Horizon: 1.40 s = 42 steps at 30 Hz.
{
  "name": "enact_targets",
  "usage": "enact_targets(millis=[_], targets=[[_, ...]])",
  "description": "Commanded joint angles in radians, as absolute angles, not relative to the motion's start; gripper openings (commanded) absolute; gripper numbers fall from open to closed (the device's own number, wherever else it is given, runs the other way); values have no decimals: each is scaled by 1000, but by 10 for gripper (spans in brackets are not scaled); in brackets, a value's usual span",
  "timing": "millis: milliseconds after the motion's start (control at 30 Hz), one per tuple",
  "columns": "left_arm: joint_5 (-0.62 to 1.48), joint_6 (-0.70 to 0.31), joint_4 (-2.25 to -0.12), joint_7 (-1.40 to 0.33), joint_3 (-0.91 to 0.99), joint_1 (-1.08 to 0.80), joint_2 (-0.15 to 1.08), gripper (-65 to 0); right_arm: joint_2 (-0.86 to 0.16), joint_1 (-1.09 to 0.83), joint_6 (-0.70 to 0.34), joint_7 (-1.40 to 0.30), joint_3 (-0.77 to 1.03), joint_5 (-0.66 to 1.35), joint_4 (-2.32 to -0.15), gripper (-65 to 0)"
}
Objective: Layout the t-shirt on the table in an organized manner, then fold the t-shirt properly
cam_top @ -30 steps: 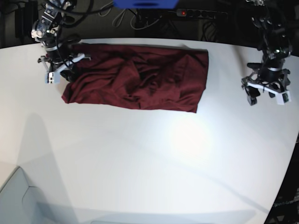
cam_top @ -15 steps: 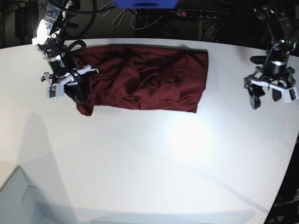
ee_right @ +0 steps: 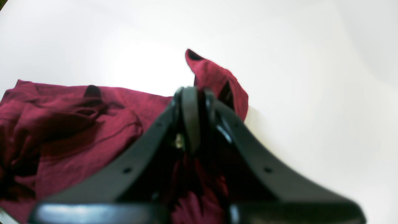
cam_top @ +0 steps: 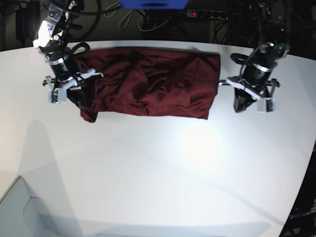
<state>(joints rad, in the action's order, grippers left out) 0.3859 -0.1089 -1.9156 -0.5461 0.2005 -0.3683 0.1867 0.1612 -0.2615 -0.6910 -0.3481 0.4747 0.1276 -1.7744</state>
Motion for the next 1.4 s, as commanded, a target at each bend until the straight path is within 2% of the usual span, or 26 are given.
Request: enact_targets(millis=[0,300,467,767,833,967,1067,1167,1267,1367], targets=[[361,-111,-1931,-522,180,-348,193,-650,157,-259,-698,-320,475,145,-1791,-650],[206,-110,-1857,-697,13,-249,185,-649,157,-259,-698,-320,476,145,-1791,-650],[205,-114,-1837,-702,-50,-246,185,-649,157,-260,-698,-320,478,145,-1791,-650],[216,-122,-1868,-694,-305,-254,208,-649,157,-260,-698,-320,478,145,-1791,-650],[216,-165,-1891,-693,-361,-255,211,-649,157,-260,-698,-320,478,145,-1791,-650],[216,-344,-1949,-693,-389,-263,211,-649,157,-260,-698,-320,478,145,-1791,-650],[229,-438,-1985,-693,-387,-283,211,-649,157,-260,-698,-320,478,145,-1791,-650],[234,-479,-1995,-694,-371,-286,228,-649,157,-260,-698,-320,478,145,-1791,-650],[236,-478,-1997,-691,-320,-302,239,-649,157,-260,-698,-320,478,145,-1791,-650],[239,-472,-1998,-668,-160,-331,200,-649,157,-260,-698,-320,478,145,-1791,-650]])
